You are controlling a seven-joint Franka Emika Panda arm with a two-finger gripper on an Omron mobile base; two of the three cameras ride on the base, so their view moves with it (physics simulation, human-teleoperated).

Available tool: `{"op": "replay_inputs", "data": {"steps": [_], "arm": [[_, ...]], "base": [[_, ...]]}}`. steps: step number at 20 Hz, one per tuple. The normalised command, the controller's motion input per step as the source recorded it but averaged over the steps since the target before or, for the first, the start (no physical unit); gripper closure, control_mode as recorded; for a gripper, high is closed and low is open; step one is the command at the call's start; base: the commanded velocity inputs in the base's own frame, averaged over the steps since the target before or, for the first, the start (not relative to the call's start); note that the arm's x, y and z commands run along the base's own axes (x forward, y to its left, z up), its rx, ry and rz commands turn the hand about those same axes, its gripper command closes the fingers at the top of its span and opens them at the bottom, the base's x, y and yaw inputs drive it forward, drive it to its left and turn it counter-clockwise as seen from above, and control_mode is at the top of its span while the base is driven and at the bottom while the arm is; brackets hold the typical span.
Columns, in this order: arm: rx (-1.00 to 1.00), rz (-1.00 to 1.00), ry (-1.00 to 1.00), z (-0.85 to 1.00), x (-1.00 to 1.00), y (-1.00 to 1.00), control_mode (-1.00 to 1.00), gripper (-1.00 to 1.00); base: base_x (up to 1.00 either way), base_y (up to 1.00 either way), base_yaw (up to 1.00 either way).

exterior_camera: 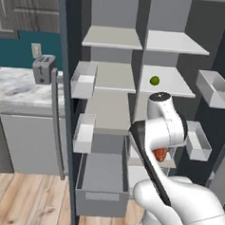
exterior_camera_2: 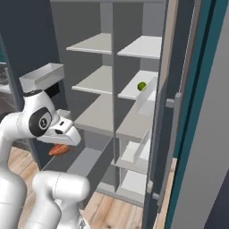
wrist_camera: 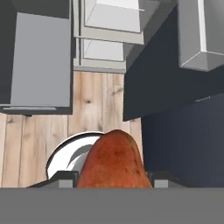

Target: Take the lime and sweet potato from the fridge shelf and place them in the freezer drawer to begin freezing them.

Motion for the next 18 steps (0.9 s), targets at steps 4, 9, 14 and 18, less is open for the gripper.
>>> {"op": "replay_inputs", "data": {"steps": [4,9,14,18], "arm": [[0.0,0.0,0.0,0.0,0.0,0.0,1.0,1.0],[0.0,0.0,0.0,0.0,0.0,0.0,1.0,1.0],[0.0,0.0,0.0,0.0,0.0,0.0,1.0,1.0],[0.0,0.03,0.03,-0.18,0.06,0.0,-1.0,1.0]], "base": [[0.0,0.29,0.2],[0.04,0.32,0.16],[0.23,0.32,0.09],[0.11,0.13,0.07]]}}
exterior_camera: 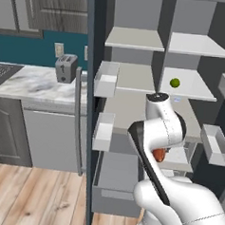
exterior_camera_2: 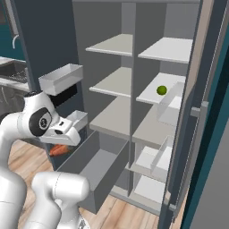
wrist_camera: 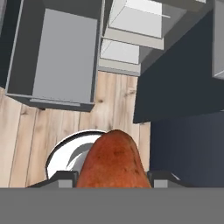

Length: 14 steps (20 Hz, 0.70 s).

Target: Take the lime and sweet potato from the fridge shelf and place them in the freezer drawer to begin freezing them.

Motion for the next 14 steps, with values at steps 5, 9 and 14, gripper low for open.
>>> {"op": "replay_inputs", "data": {"steps": [5,9,14], "arm": [[0.0,0.15,0.1,-0.86,0.41,0.0,-1.0,1.0],[0.0,0.18,0.1,-0.84,0.62,0.0,-1.0,1.0],[0.06,0.19,0.09,-0.69,0.55,-0.02,-1.0,1.0]], "base": [[0.0,0.0,0.0],[0.0,0.0,0.0],[0.0,0.0,0.0]]}}
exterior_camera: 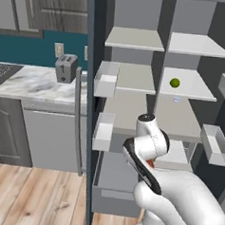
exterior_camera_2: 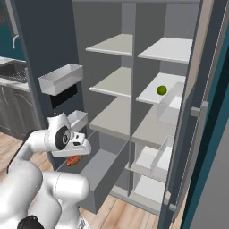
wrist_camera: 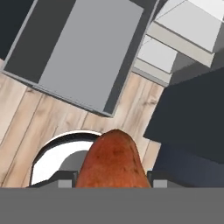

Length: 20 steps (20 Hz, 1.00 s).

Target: Take the lime and sweet potato from the fridge shelf and place them in the freezer drawer to begin freezing them.

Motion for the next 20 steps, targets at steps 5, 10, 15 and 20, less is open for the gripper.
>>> {"op": "replay_inputs", "data": {"steps": [5,10,15,20], "arm": [[0.13,0.26,0.05,-0.51,0.37,-0.23,-1.0,1.0],[0.18,0.31,0.0,-0.26,0.15,-0.46,-1.0,1.0],[0.11,0.28,0.0,-0.33,0.19,-0.21,-1.0,1.0],[0.05,0.2,0.04,-0.32,0.29,0.0,-1.0,1.0]], "base": [[0.0,0.0,0.0],[0.0,0.0,0.0],[0.0,0.0,0.0],[0.0,0.0,0.0]]}}
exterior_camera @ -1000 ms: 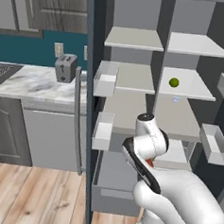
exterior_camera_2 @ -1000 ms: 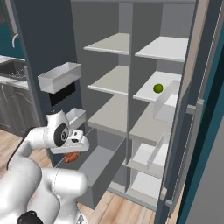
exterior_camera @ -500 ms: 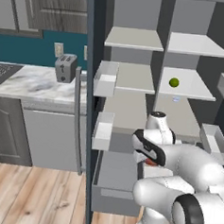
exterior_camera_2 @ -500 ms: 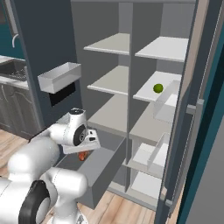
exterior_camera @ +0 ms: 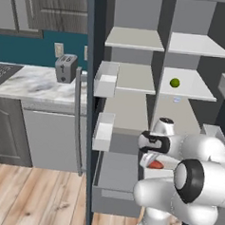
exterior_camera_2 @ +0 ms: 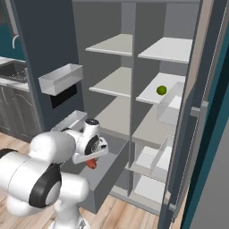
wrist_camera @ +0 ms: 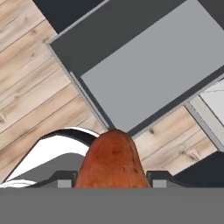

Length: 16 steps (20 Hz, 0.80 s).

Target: Take the lime and sweet potato from the fridge shelf and place them in the freezer drawer to begin freezing them.

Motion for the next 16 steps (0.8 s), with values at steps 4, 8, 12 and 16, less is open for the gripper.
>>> {"op": "replay_inputs", "data": {"steps": [4,8,12,16], "arm": [[0.01,0.14,0.06,-0.31,0.32,0.0,-1.0,1.0],[0.02,0.15,0.03,-0.35,0.3,0.0,-1.0,1.0],[0.03,0.14,0.03,-0.28,0.33,0.0,-1.0,1.0],[0.02,0.13,0.04,-0.32,0.36,0.0,-1.0,1.0]], "base": [[0.0,0.0,0.0],[0.0,0.0,0.0],[0.0,0.0,0.0],[0.0,0.0,0.0]]}}
